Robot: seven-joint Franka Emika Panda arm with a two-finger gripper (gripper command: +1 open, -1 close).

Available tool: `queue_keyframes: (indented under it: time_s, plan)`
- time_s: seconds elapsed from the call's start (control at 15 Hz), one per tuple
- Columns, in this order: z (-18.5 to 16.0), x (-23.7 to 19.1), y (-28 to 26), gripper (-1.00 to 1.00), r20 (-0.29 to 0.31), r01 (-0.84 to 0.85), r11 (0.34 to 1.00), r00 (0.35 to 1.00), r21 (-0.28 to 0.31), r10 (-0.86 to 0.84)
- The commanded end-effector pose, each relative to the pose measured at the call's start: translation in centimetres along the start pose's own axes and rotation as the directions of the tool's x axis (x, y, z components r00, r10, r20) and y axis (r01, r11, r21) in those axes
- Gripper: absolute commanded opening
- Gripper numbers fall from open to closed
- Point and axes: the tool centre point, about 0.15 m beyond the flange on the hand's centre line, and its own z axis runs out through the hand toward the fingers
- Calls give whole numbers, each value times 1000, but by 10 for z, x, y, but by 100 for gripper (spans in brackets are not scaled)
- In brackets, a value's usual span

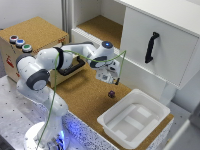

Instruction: Grasp the drawer handle and close it

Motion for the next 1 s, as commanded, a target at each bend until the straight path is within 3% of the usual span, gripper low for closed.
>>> queue_keyframes:
  time_s: [0.0,0.27,0.33,0.6,0.93]
  plan:
    - [3,-12,-62,100,-14,-115,991,993,-73,114]
    - [5,-18,-96,100,28,-85,993,996,-87,87]
    - [7,-18,-104,-100,31,-69,993,997,-90,72]
    - [11,-19,-135,-100,29,-20,997,999,-77,22]
    - [28,-27,-170,-100,27,-1,1000,1000,6,1]
